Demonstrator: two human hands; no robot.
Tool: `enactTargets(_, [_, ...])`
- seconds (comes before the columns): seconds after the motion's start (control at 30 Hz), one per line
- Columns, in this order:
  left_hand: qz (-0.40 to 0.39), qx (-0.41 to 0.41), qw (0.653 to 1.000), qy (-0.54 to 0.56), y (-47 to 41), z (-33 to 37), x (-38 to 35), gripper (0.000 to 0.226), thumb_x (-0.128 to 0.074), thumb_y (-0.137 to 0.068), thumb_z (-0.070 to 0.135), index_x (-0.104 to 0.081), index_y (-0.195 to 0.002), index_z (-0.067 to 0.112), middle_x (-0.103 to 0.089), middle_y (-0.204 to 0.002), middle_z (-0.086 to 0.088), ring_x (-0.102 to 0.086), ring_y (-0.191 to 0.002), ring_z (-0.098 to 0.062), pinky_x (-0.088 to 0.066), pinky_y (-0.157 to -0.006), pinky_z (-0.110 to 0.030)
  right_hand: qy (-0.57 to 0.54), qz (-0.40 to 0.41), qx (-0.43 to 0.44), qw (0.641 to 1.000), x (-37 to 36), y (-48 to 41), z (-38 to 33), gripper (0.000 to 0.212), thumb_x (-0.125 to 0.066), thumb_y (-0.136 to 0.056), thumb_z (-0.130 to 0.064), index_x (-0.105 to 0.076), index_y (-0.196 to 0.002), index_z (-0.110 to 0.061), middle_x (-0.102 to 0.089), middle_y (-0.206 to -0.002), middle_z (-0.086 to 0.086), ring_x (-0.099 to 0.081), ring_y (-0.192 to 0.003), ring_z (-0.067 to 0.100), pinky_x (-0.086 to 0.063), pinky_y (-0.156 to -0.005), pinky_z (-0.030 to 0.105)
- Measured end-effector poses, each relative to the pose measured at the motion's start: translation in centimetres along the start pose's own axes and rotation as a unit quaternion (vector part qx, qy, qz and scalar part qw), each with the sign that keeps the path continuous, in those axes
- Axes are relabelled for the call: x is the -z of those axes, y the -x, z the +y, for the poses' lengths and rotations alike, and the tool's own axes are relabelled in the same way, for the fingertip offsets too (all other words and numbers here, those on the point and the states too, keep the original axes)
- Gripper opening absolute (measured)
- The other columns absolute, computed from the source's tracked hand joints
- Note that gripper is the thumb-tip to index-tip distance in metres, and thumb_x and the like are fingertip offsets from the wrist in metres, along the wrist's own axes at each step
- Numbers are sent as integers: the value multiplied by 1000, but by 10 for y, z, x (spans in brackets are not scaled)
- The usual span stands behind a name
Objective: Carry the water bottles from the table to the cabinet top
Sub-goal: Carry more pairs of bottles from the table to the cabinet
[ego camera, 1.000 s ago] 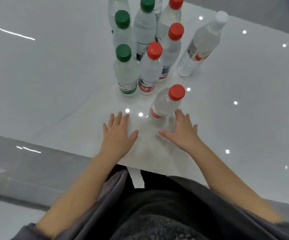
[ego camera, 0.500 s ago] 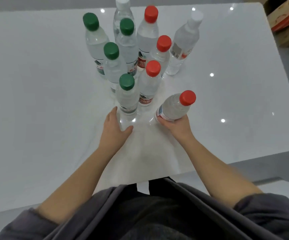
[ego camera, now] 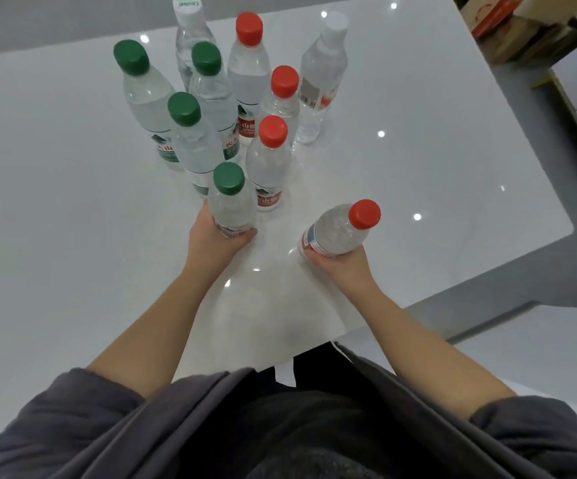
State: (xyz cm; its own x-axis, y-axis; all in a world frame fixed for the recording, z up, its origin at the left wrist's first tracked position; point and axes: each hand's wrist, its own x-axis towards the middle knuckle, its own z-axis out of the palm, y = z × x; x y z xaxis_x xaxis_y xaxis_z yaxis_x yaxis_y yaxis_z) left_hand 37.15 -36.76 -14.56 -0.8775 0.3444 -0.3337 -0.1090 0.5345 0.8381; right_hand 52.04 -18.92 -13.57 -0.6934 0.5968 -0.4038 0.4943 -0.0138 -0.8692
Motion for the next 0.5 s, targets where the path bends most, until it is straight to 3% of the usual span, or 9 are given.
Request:
enactTargets(0.2, [-71, -18, 997, -16, 8, -23, 5, 72, -84, -63, 42, -55, -126, 22, -64, -115, 8, -60, -103, -10, -48, -86, -24, 39, 17, -14, 999, -11, -5, 15, 28, -81, -70, -27, -65, -90, -18, -72, -84, -7, -69, -79, 10, -58, -77, 32])
enactTargets(0.33, [-95, -18, 995, -24, 0, -21, 5, 66, -86, -67, 35, -57, -124, 19, -65, -115, 7, -61, -103, -13, -47, -86, -26, 29, 38, -21, 999, -13, -7, 22, 31, -82, -69, -29, -60, -88, -18, -67, -77, -14, -63, -69, 4, -52, -67, 22])
enactTargets(0.5, [-106, -21, 994, -21, 19, -16, -2, 64, -86, -67, 35, -60, -123, 17, -67, -113, 4, -63, -102, -14, -51, -89, -30, -12, 68, -39, 997, -5, 21, 40, 41, -83, -68, -34, -61, -97, -15, -69, -86, -9, -66, -78, 6, -53, -72, 22])
